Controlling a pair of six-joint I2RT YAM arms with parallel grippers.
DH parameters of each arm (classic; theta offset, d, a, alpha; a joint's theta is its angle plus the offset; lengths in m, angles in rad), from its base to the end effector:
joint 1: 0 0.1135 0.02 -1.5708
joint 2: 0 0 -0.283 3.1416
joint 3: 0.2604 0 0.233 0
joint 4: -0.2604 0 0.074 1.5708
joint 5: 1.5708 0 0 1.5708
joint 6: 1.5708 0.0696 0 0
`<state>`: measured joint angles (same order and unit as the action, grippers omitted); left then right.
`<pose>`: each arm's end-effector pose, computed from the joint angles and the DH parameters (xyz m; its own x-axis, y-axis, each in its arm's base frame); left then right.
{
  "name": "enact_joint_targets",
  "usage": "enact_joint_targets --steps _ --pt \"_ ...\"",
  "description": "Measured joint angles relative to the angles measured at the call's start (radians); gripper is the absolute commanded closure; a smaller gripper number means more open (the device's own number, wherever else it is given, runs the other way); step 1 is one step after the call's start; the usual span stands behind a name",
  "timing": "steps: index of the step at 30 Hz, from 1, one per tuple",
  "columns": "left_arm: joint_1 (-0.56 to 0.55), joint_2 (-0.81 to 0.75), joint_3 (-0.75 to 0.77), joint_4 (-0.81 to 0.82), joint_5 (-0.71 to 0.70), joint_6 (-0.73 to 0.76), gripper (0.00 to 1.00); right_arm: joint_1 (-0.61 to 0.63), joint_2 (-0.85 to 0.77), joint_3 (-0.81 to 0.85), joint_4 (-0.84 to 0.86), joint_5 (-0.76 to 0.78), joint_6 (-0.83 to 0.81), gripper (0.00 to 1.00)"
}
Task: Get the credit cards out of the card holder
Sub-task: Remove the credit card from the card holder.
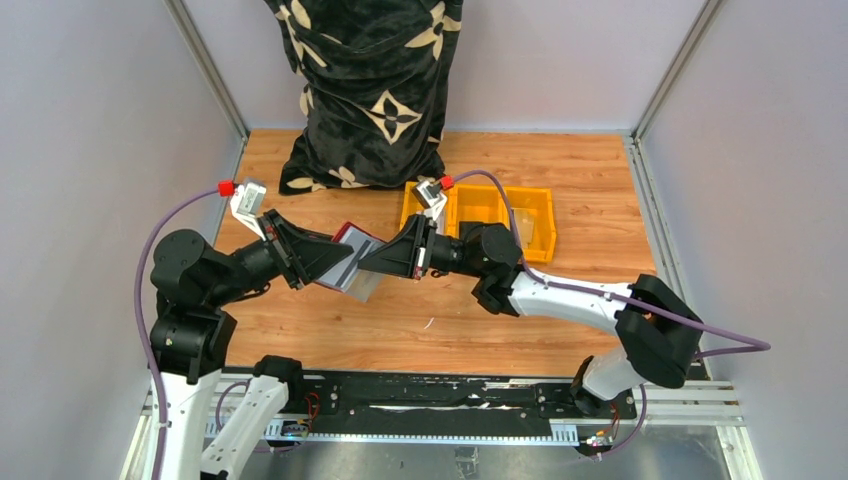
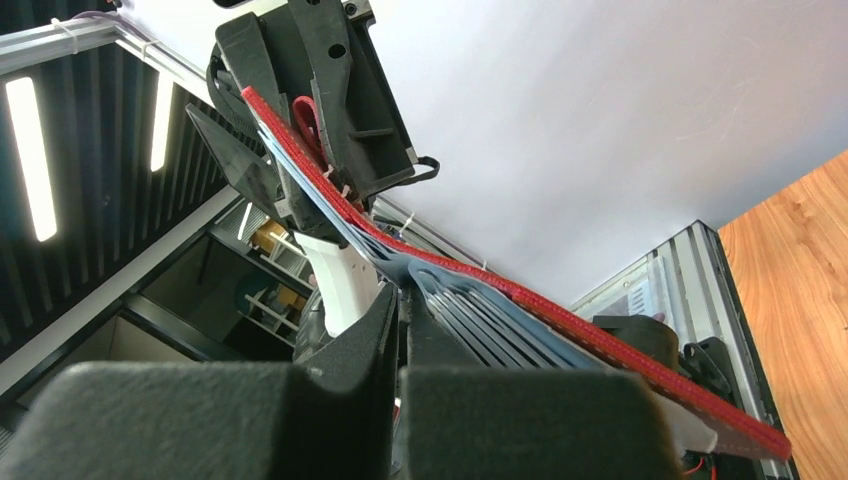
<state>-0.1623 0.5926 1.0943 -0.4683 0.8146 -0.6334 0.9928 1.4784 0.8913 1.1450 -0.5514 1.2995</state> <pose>0.0663 -0.0622 0.4365 -0.4637 -0.3356 -0.8200 0.6872 0.4479 -0.5720 0.1485 0.2943 0.3911 -0.8438 0.2086 -0.4945 -0.5349 -0.4022 0.7430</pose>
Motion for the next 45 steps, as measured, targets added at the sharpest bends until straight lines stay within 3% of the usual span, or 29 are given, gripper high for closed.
enact_joint_targets --steps 7,24,25,27,28,32,35,39,45 --pt "-0.010 0.010 0.002 -0.032 0.048 -0.002 0.79 0.000 -0.031 -0.085 0.055 0.042 0.017 1.00" --pt "-0.012 0.029 0.013 -0.051 0.085 -0.013 1.00 0.000 -0.133 -0.174 0.058 0.082 -0.018 1.00" --pt "-0.012 0.029 0.013 -0.051 0.088 -0.017 1.00 0.000 -0.133 -0.176 0.058 0.083 -0.019 0.97" --pt "-0.012 0.029 0.013 -0.050 0.090 -0.027 1.00 0.000 -0.133 -0.177 0.057 0.083 -0.022 0.76" --pt "-0.012 0.029 0.013 -0.050 0.091 -0.033 1.00 0.000 -0.133 -0.177 0.056 0.082 -0.026 0.70" --pt "-0.012 0.028 0.007 -0.033 0.090 -0.069 1.00 0.015 -0.131 -0.165 0.055 0.077 -0.042 0.56" --pt "-0.012 0.027 -0.005 -0.008 0.089 -0.100 1.00 0.031 -0.116 -0.143 0.063 0.065 -0.044 0.52" --pt "-0.012 0.027 -0.014 0.017 0.084 -0.130 1.00 0.039 -0.089 -0.115 0.070 0.053 -0.044 0.55" --pt "-0.012 0.024 -0.014 0.048 0.083 -0.156 1.00 0.041 -0.047 -0.102 0.124 0.046 -0.035 0.89"
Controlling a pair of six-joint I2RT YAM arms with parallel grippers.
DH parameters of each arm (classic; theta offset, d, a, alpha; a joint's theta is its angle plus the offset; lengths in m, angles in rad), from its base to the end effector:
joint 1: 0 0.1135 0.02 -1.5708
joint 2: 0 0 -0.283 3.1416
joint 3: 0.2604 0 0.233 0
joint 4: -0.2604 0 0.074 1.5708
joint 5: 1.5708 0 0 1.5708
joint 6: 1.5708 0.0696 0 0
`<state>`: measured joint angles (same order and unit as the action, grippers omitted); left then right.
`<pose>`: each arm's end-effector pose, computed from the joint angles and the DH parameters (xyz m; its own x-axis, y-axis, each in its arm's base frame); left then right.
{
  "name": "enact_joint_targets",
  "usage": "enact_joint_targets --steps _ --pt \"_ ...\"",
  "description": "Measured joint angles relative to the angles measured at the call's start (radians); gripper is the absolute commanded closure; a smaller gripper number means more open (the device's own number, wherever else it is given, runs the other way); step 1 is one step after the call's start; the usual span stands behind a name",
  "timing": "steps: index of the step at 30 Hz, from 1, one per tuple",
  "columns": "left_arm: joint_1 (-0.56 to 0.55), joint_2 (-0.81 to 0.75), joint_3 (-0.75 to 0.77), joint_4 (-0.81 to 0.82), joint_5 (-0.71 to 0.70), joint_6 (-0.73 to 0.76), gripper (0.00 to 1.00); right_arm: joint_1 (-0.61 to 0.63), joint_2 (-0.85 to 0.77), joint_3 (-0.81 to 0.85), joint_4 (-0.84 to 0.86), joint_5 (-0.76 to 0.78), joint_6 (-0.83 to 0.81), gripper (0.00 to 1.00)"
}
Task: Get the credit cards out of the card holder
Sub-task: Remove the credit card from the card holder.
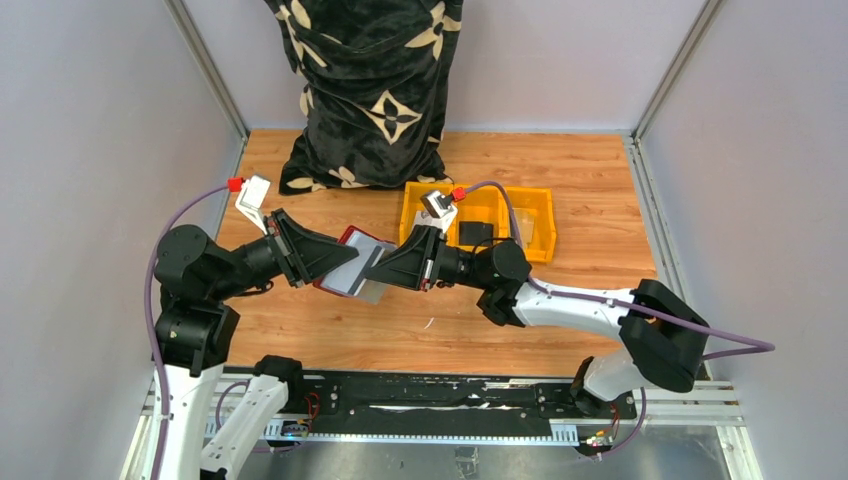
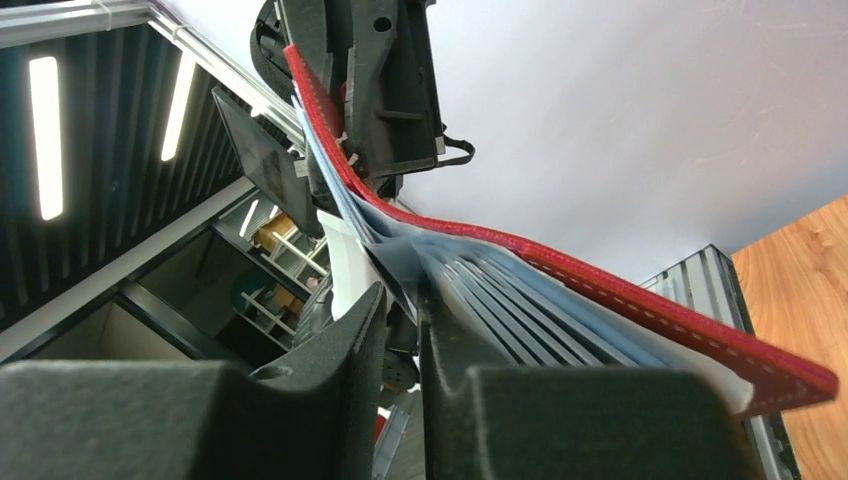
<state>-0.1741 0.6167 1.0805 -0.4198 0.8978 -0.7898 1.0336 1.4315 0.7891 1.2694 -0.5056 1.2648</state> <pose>0.0703 -0.0676 0.4367 -0.5926 -0.3453 -0.7277 0.6484 0.3315 -0.6853 0.1277 0.2803 0.3860 -0.8177 0.2575 -0.5149 -0.5732 -0.4473 0.6866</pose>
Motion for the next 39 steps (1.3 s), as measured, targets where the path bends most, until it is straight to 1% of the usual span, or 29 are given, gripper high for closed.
enact_joint_targets --steps 2,3,7,11,16,23,28,29,30,31,39 --pt "0.000 -0.003 0.000 0.008 0.000 -0.004 1.00 0.000 0.011 0.000 0.021 -0.002 0.006 0.98" --pt "0.000 -0.006 0.000 0.012 0.000 -0.004 1.00 0.000 0.016 0.000 0.032 -0.003 0.014 1.00" --pt "0.000 -0.008 0.000 0.018 -0.003 0.003 1.00 0.000 0.019 -0.004 0.075 -0.018 0.022 1.00" --pt "0.000 -0.004 0.002 -0.008 0.005 0.024 1.00 0.001 0.010 -0.044 0.119 -0.016 0.022 1.00" --pt "-0.003 0.020 0.014 -0.042 0.020 0.031 1.00 0.001 -0.018 -0.092 0.133 -0.003 0.018 1.00" --pt "-0.004 0.025 0.034 -0.050 0.020 0.038 1.00 0.001 -0.032 -0.110 0.136 0.001 0.011 0.99" --pt "-0.004 0.023 0.034 -0.048 0.023 0.036 1.00 0.003 -0.039 -0.103 0.119 0.000 0.003 0.70" --pt "-0.004 0.023 0.034 -0.047 0.024 0.033 1.00 0.004 -0.038 -0.095 0.116 -0.001 0.002 0.62" --pt "-0.004 0.022 0.034 -0.044 0.024 0.029 1.00 0.006 -0.037 -0.085 0.117 -0.002 0.003 0.59" --pt "-0.004 0.021 0.034 -0.040 0.025 0.026 1.00 0.008 -0.036 -0.077 0.119 -0.003 0.008 0.56" --pt "-0.004 0.020 0.034 0.002 0.026 -0.004 1.00 0.011 -0.003 -0.026 0.144 -0.011 0.021 0.56"
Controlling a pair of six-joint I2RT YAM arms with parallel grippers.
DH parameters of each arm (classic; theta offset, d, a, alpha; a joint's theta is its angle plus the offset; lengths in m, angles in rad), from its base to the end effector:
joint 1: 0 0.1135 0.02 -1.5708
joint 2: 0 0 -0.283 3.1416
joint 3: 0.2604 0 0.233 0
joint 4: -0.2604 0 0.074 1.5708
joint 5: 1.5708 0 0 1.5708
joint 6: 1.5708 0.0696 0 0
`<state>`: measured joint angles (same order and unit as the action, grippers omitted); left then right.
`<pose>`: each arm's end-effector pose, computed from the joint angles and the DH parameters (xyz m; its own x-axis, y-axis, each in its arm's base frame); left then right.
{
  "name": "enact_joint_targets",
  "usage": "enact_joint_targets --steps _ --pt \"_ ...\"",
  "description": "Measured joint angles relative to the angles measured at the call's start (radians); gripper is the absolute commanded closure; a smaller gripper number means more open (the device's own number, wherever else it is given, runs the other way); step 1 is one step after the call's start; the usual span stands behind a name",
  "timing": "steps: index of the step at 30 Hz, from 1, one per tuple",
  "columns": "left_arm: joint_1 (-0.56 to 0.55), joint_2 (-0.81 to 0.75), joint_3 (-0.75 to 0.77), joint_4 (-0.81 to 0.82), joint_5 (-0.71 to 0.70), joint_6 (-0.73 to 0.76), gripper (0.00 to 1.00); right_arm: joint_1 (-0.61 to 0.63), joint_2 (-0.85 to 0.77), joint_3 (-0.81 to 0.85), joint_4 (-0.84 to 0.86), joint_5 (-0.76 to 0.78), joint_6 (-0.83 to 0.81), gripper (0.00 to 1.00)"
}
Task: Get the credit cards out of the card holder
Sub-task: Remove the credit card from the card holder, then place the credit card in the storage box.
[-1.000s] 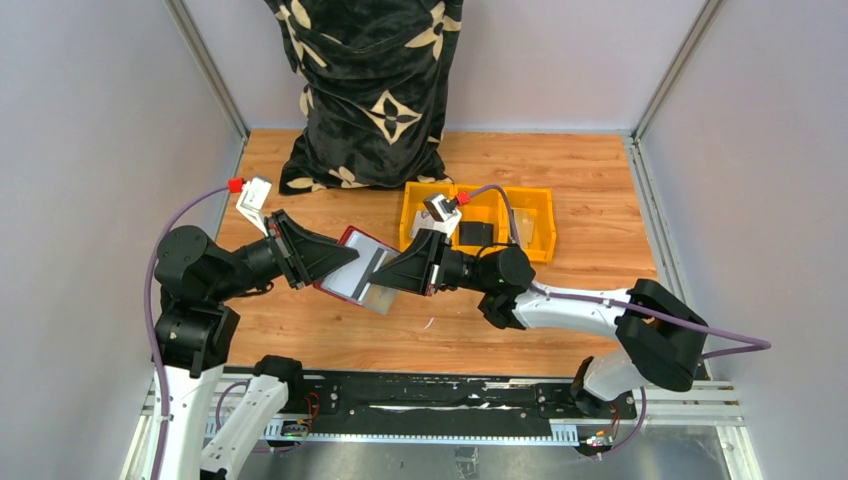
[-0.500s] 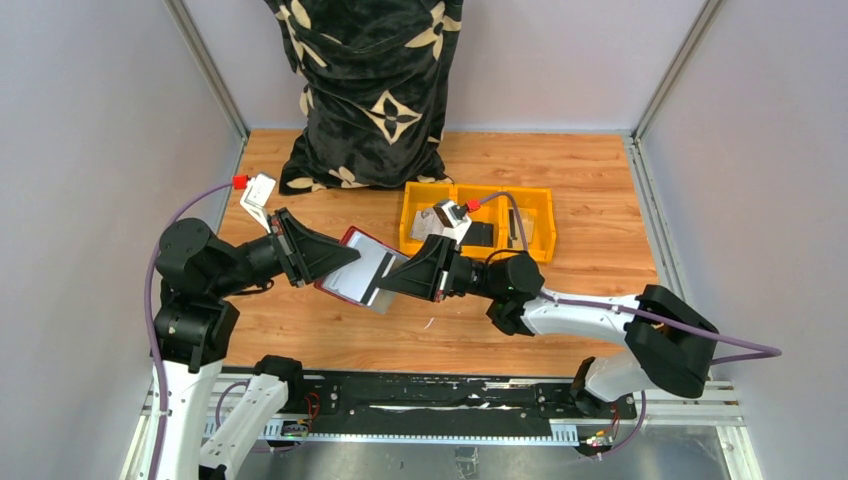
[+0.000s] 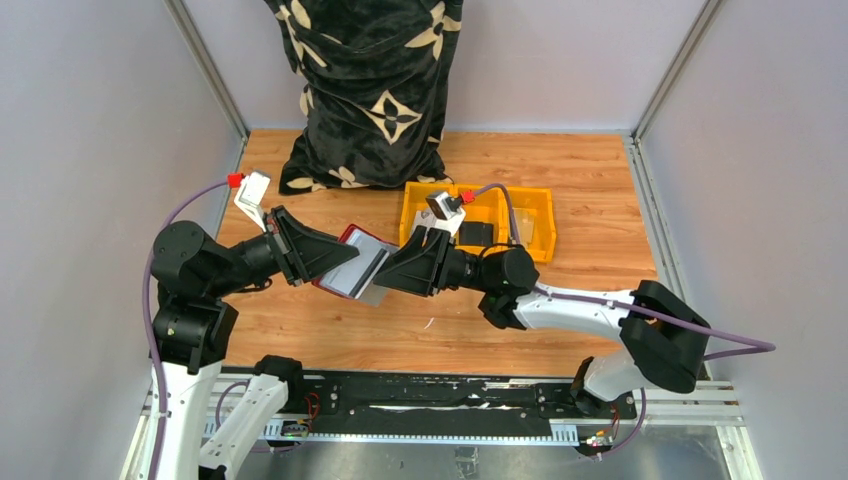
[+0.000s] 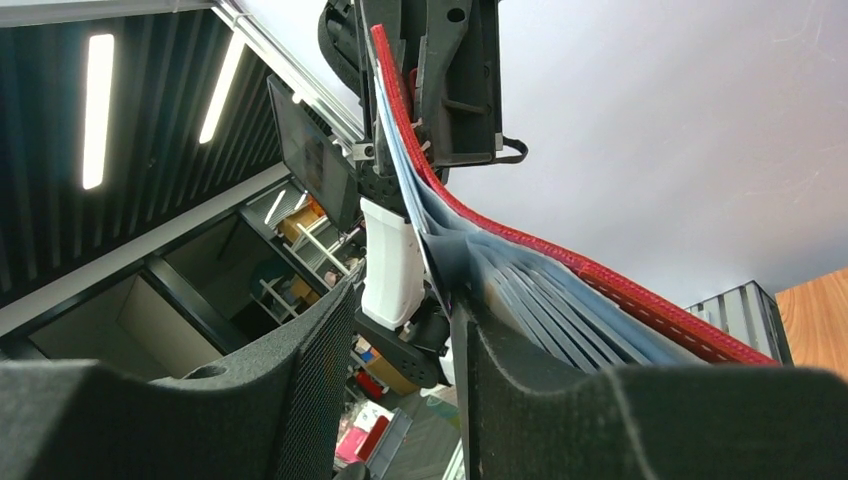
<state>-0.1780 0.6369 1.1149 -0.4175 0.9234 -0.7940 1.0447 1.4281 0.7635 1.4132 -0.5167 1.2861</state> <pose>0.0695 -0.0689 0.4456 -0.5933 -0.3303 -0.7341 0.6666 0.3096 -0.6780 0.1172 0.2702 0.3935 -0.8001 0.2840 -0.5285 -0.5902 -0.5302 0.6087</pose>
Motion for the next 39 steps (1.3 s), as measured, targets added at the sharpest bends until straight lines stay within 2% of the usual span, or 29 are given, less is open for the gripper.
enact_joint_targets --steps 2,6,12,20,30,35,39 --pt "0.000 0.000 0.000 0.005 0.000 -0.006 1.00 0.000 0.007 0.007 0.000 0.000 0.000 0.58" --pt "0.000 0.000 0.000 0.007 0.000 -0.018 1.00 0.002 0.026 0.011 0.010 0.002 0.001 0.68" --pt "0.001 0.000 0.009 0.013 -0.003 -0.026 1.00 0.003 0.089 0.042 0.058 0.003 0.030 1.00" --pt "0.002 0.002 0.035 0.010 -0.003 -0.007 1.00 0.006 0.048 0.017 0.088 -0.003 0.025 1.00" --pt "0.002 0.032 0.079 -0.050 0.002 0.053 1.00 -0.047 -0.019 -0.146 0.101 -0.024 0.056 1.00" --pt "0.002 0.044 0.119 -0.099 -0.007 0.110 1.00 -0.145 -0.105 -0.220 0.057 -0.065 0.080 1.00" --pt "0.002 0.048 0.160 -0.148 -0.013 0.175 1.00 -0.263 -0.252 -0.251 -0.097 -0.115 0.074 1.00"
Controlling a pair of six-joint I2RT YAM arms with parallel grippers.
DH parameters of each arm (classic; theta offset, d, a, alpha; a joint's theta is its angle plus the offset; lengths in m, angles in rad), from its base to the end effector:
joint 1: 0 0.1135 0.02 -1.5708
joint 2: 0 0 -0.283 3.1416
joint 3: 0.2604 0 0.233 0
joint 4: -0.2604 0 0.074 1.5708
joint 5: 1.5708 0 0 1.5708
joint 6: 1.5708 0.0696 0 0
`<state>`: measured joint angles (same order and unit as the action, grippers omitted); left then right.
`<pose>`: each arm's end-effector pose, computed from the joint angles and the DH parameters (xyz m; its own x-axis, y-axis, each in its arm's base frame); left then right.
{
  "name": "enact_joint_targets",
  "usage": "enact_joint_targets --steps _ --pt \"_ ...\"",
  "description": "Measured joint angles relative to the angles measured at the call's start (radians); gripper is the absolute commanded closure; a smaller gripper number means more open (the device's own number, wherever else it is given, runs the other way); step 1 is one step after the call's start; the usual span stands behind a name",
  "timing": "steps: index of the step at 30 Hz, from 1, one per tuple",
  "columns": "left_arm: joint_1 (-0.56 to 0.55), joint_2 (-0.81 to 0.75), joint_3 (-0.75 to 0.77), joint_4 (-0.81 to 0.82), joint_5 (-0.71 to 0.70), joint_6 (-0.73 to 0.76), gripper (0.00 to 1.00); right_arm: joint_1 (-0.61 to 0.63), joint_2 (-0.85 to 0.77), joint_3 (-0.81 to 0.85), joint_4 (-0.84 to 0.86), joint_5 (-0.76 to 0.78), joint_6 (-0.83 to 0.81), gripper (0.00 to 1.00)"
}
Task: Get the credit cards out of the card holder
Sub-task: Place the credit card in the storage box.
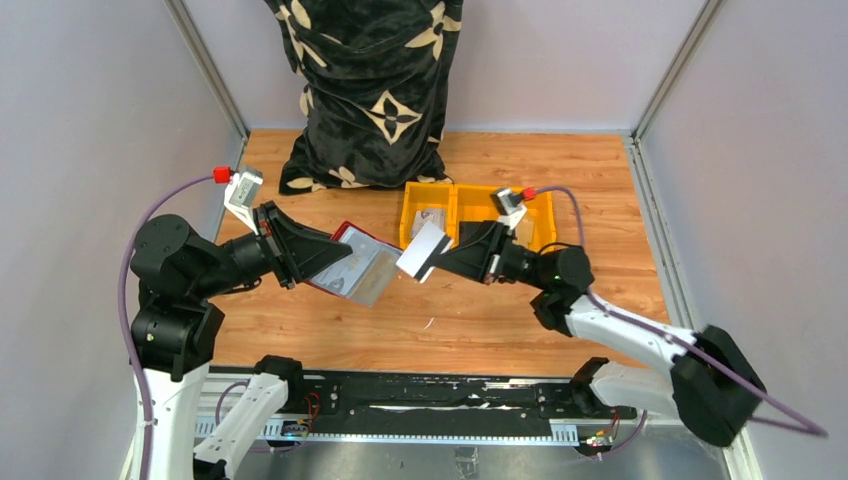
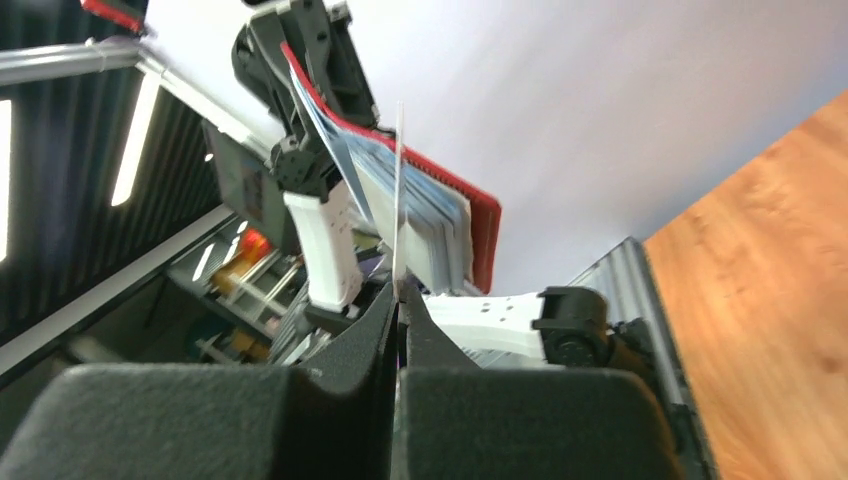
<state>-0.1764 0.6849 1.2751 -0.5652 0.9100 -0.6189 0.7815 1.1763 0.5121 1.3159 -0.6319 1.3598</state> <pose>0.0604 -0.0666 0.4706 -0.4932 -0.2737 -0.8257 0.7349 0.3768 -0.5639 0.1336 0.1905 0.3622 -0.7915 0.3261 -0.5168 -0.6099 -0.3671 0.7024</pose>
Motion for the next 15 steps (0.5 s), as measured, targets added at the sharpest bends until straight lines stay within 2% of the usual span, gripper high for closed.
enact_joint_targets --steps 2,4,6,7,9,12,15 --pt "-0.001 -0.001 0.006 -0.019 -0.005 0.031 1.00 -0.069 -0.086 0.000 -0.121 -0.028 -0.029 1.00" --pt "-0.001 -0.002 0.008 -0.041 -0.017 0.066 1.00 -0.152 -0.179 0.015 -0.318 -0.058 -0.098 1.00" --pt "-0.001 -0.002 0.008 -0.066 -0.031 0.097 1.00 -0.220 -0.233 0.074 -0.562 -0.068 -0.206 1.00" --pt "-0.001 -0.001 0.008 -0.080 -0.039 0.116 1.00 -0.258 -0.247 0.138 -0.740 -0.064 -0.284 1.00" --pt "-0.001 -0.002 0.008 -0.098 -0.047 0.142 1.00 -0.312 -0.242 0.250 -0.992 -0.035 -0.423 1.00" --pt "-0.001 -0.002 0.008 -0.122 -0.058 0.178 1.00 -0.381 -0.208 0.379 -1.273 0.027 -0.603 1.00" --pt "-0.001 -0.005 0.003 -0.138 -0.062 0.211 1.00 -0.422 -0.153 0.425 -1.415 0.064 -0.710 1.00"
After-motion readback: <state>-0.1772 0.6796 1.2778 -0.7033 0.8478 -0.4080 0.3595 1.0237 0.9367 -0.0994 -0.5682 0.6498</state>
